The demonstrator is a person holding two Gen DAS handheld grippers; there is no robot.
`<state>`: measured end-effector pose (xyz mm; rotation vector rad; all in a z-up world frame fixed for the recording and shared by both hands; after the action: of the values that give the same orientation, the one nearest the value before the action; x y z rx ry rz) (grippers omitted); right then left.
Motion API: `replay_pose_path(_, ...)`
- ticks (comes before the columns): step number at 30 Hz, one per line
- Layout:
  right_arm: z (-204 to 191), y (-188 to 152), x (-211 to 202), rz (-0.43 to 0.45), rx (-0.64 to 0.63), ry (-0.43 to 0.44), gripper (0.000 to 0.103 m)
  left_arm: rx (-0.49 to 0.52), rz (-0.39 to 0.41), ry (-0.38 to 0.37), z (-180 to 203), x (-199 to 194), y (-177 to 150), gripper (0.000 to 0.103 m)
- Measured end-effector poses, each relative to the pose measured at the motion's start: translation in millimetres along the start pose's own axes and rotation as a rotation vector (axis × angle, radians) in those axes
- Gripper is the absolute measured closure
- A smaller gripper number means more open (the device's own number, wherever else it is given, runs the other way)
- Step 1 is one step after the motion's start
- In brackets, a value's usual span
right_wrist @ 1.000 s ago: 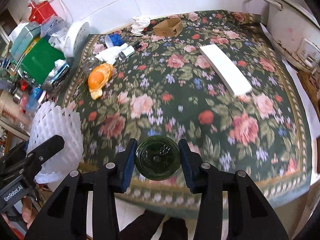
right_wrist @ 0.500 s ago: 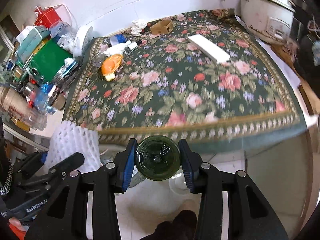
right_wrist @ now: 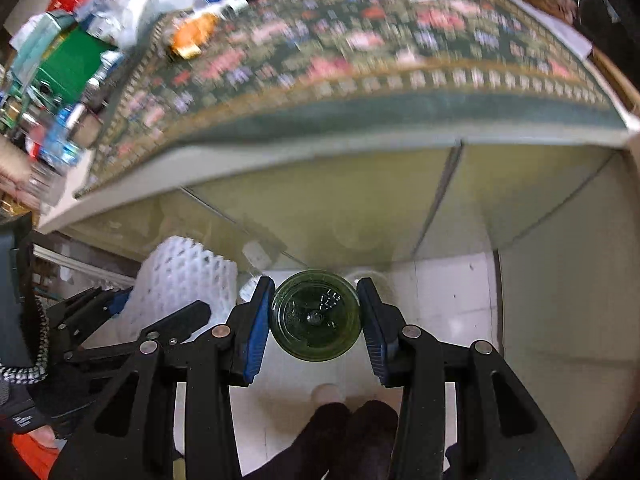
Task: Collect trash
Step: 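Carry the foam net and green bottle down over the white floor bucket, then open the right tool over the bucket while the left tool releases the foam net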
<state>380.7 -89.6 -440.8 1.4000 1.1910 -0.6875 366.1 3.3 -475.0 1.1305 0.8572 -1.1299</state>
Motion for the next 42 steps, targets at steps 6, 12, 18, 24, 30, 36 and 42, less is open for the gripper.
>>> replay_pose_path(6, 26.3, -25.9, 62.5, -0.049, 0.013, 0.002, 0.064, -0.05, -0.068, -0.021, -7.5, 99.3, -22.0, 0.046)
replay_pose_path(12, 50.1, -53.8, 151.9, -0.089, 0.023, 0.012, 0.064, -0.129, -0.134, -0.037, -29.5, 211.8, -46.8, 0.046)
replay_pose_path(18, 68.6, -86.7, 246.6, -0.129, 0.027, 0.042, 0.064, -0.163, -0.209, -0.034, -58.9, 324.4, -78.5, 0.046)
replay_pose_path(24, 85.2, -111.4, 332.4, -0.167, 0.017, 0.042, 0.064, -0.197, -0.253, -0.038, -79.6, 412.1, -97.5, 0.046)
replay_pose_path(30, 97.4, -117.3, 376.2, -0.178, 0.017, 0.045, 0.064, -0.219, -0.288, -0.026, -97.3, 461.5, -105.6, 0.042)
replay_pose_path(36, 100.2, -116.4, 385.0, -0.203, 0.016, 0.05, 0.056, -0.19, -0.283, 0.016, -100.9, 475.0, -104.6, 0.036)
replay_pose_path(42, 105.1, -109.8, 373.8, -0.169, 0.001, 0.024, 0.049, -0.151, -0.288, 0.024, -91.5, 475.1, -104.1, 0.034)
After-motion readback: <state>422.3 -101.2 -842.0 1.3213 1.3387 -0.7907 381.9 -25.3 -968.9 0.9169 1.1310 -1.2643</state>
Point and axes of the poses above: each gripper's, at about its wrist camera, not at the fingertips, and x roughly the way its jaws point, z to its right, y to its top, the point moved 10 cm from there along x, roughly the way its jaws point, and after that the axes turned 9 degrees about -x, right-handed, at the moved point
